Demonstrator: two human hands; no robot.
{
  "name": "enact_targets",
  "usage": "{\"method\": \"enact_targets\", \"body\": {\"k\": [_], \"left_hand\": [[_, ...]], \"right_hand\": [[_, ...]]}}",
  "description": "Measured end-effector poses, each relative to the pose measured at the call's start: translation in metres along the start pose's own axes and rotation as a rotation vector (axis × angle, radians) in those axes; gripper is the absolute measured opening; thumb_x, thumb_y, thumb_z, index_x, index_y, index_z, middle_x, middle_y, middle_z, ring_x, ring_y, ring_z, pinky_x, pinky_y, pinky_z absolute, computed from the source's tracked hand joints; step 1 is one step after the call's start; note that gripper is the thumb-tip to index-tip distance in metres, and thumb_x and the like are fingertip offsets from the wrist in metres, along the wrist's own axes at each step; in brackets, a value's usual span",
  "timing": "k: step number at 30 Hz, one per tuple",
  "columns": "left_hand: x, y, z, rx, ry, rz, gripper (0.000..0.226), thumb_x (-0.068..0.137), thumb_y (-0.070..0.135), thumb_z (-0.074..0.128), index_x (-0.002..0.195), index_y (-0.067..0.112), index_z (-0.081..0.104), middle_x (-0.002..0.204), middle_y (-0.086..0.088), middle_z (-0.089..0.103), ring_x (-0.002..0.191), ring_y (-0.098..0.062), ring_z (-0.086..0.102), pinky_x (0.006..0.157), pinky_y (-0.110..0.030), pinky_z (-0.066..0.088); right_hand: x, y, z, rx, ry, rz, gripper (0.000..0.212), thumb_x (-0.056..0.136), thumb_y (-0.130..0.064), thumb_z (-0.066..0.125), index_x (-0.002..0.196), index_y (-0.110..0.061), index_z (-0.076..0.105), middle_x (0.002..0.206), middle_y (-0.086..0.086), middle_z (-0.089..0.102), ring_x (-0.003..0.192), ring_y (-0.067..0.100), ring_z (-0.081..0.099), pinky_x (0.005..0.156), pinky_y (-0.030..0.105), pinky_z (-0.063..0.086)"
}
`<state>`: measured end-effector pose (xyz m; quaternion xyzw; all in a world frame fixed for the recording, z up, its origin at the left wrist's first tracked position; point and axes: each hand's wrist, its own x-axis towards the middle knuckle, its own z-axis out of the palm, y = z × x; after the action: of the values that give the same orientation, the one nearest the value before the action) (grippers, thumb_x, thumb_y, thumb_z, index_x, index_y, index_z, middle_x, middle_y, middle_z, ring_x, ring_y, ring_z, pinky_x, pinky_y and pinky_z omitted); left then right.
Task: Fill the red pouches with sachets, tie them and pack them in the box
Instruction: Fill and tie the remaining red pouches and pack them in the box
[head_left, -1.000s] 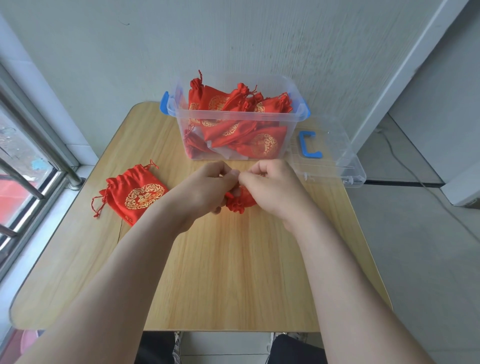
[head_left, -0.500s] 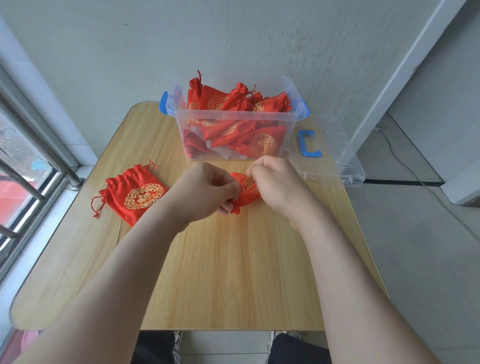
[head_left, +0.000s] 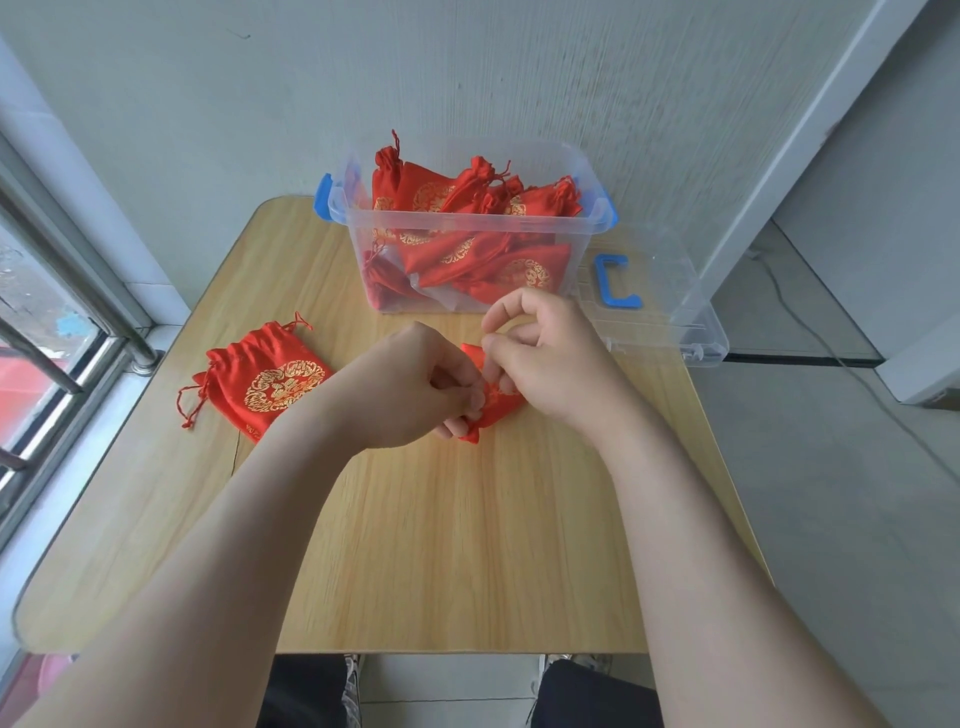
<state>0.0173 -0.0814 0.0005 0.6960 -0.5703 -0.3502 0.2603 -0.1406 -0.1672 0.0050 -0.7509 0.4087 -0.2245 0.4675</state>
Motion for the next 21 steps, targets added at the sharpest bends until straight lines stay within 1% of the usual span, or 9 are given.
{"method": "enact_targets", "body": {"k": [3,5,7,9,10,13,15,18,21], "left_hand": [[-0.002,0.001,-0.001,-0.060,0.020,-0.030,0.014,0.100,0.012,0.069,0.093,0.009,0.081,0.078,0.000,0.080,0.072,-0.013,0.078,0.073,-0.027,0.065],[-0.002,0.001,-0.002,-0.082,0.043,-0.075,0.015,0.098,0.015,0.070,0.090,0.010,0.081,0.078,-0.002,0.080,0.074,-0.017,0.078,0.073,-0.030,0.065],[-0.001,0.001,-0.002,-0.126,0.089,-0.133,0.017,0.097,0.016,0.070,0.087,0.009,0.080,0.078,-0.004,0.080,0.075,-0.018,0.076,0.070,-0.030,0.063],[0.000,0.000,-0.003,-0.194,0.165,-0.193,0.018,0.097,0.018,0.070,0.085,0.009,0.081,0.079,-0.006,0.080,0.072,-0.016,0.072,0.066,-0.027,0.061],[0.001,0.000,-0.003,-0.234,0.196,-0.218,0.018,0.097,0.018,0.071,0.085,0.009,0.081,0.080,-0.007,0.080,0.071,-0.014,0.070,0.065,-0.027,0.061],[0.000,0.002,-0.004,-0.305,0.217,-0.253,0.018,0.099,0.018,0.070,0.087,0.009,0.081,0.079,-0.006,0.080,0.071,-0.010,0.070,0.066,-0.028,0.058],[-0.002,0.004,-0.005,-0.297,0.205,-0.256,0.018,0.099,0.018,0.070,0.088,0.009,0.081,0.077,-0.007,0.080,0.071,-0.011,0.071,0.067,-0.027,0.056],[-0.003,0.005,-0.005,-0.272,0.203,-0.274,0.017,0.098,0.017,0.071,0.086,0.010,0.081,0.075,-0.007,0.080,0.066,-0.007,0.069,0.069,-0.027,0.057],[-0.003,0.004,-0.006,-0.279,0.178,-0.298,0.017,0.099,0.017,0.070,0.088,0.011,0.081,0.076,-0.007,0.080,0.063,-0.004,0.070,0.073,-0.027,0.059]], "right_hand": [[0.002,0.001,0.001,0.116,0.021,0.031,0.013,0.101,-0.011,0.063,0.109,-0.021,0.065,0.078,-0.001,0.079,0.064,0.010,0.068,0.067,0.030,0.056],[0.003,0.003,0.003,0.144,0.060,0.017,0.022,0.100,-0.011,0.067,0.114,-0.026,0.061,0.087,-0.002,0.080,0.071,0.011,0.073,0.074,0.034,0.059],[0.004,0.007,0.004,0.060,0.130,-0.058,0.033,0.095,-0.009,0.071,0.114,-0.030,0.055,0.093,-0.005,0.080,0.075,0.009,0.074,0.079,0.031,0.060],[0.003,0.008,0.006,-0.100,0.170,-0.173,0.037,0.088,-0.005,0.073,0.109,-0.030,0.056,0.091,-0.008,0.076,0.070,0.006,0.070,0.070,0.020,0.056],[0.002,0.008,0.007,-0.167,0.160,-0.212,0.035,0.085,-0.006,0.075,0.106,-0.030,0.060,0.089,-0.009,0.074,0.068,0.006,0.068,0.065,0.018,0.055],[-0.001,0.008,0.012,-0.262,0.071,-0.244,0.024,0.080,-0.015,0.084,0.096,-0.029,0.074,0.083,-0.012,0.073,0.070,0.004,0.068,0.065,0.022,0.059],[-0.002,0.009,0.013,-0.280,0.035,-0.257,0.023,0.080,-0.015,0.089,0.099,-0.026,0.079,0.081,-0.012,0.074,0.072,0.001,0.069,0.069,0.023,0.061],[-0.001,0.009,0.012,-0.278,-0.024,-0.267,0.024,0.084,-0.009,0.089,0.104,-0.021,0.083,0.081,-0.011,0.077,0.074,-0.002,0.073,0.075,0.023,0.063],[0.001,0.011,0.012,-0.289,-0.036,-0.282,0.020,0.086,-0.010,0.086,0.104,-0.020,0.084,0.081,-0.007,0.079,0.074,0.002,0.075,0.076,0.031,0.065]]}}
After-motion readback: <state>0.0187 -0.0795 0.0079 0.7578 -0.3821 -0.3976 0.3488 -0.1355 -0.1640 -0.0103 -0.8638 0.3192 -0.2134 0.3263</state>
